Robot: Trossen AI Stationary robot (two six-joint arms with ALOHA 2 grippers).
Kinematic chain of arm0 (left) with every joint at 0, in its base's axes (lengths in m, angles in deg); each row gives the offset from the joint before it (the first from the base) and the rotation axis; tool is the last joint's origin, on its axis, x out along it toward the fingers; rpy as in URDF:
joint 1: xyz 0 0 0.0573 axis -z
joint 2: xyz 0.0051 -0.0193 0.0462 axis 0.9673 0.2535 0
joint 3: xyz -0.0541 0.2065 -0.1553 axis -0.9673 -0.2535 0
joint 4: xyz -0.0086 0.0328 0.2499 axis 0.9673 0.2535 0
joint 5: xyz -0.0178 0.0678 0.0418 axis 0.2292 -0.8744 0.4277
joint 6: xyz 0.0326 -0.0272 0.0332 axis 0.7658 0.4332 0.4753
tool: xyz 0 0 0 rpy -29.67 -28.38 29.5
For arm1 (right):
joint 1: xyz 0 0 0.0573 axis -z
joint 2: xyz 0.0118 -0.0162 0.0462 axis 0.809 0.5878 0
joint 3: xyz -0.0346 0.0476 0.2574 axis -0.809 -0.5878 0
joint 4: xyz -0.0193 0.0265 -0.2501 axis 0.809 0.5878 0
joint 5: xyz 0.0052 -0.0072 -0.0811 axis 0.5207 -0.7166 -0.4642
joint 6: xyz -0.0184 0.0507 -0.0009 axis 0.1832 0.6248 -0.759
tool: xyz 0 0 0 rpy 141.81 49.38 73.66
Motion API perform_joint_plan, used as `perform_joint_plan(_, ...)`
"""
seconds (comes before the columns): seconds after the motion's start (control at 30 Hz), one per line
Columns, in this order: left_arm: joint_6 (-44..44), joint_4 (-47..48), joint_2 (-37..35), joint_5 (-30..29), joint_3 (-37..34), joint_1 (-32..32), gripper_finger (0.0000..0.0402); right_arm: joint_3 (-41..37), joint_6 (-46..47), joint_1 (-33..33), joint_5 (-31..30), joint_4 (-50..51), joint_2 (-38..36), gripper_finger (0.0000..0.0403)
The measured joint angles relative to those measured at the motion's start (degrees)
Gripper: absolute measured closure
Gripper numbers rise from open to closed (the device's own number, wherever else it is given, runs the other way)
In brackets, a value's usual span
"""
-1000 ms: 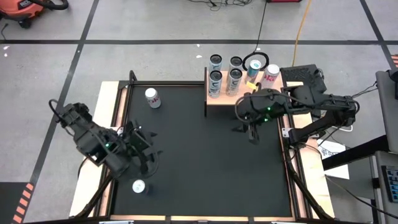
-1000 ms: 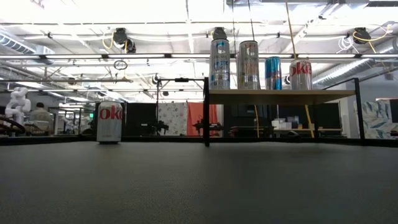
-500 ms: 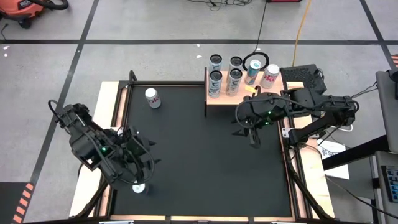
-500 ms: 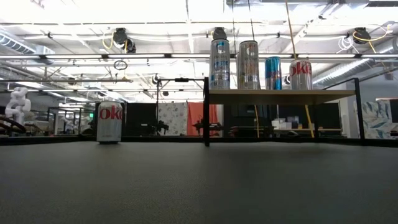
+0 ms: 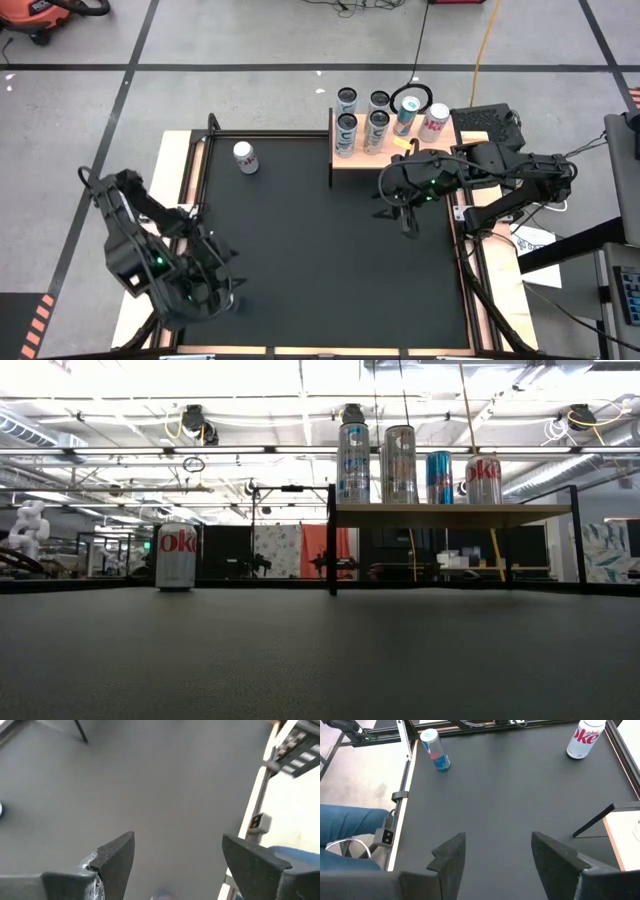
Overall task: Place canned beverage on shelf
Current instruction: Put the blue soda can on the shelf aligned with the other blue soda can
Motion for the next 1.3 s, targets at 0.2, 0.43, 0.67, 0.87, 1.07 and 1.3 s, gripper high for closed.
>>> perform_joint_plan(0.2,-7.8,0.0,0.0,5.9,-7.9,0.9,0.0104,0.0,0.0,0.0,0.0,-1.4,0.0,0.0197)
perform_joint_plan(0.43,-13.5,-0.7,0.0,12.3,-14.0,0.9,0.0104,0.0,0.0,0.0,0.0,-1.4,0.0,0.0197)
perform_joint_plan(0.67,-14.8,-4.6,0.0,13.2,-18.0,0.9,0.0104,0.0,0.0,0.0,0.0,-1.4,0.0,0.0197)
perform_joint_plan(0.87,-19.0,-5.1,0.0,13.1,-20.1,1.8,0.0104,0.0,0.0,0.0,0.0,-1.6,0.0,0.0197)
perform_joint_plan(1.07,-21.8,-5.0,0.0,13.9,-21.5,2.3,0.0104,0.0,0.0,0.0,0.0,-1.7,0.0,0.0197)
perform_joint_plan(1.3,-23.8,-5.9,1.3,16.7,-22.1,2.4,0.0104,0.0,0.0,0.0,0.0,-1.7,0.0,0.0197)
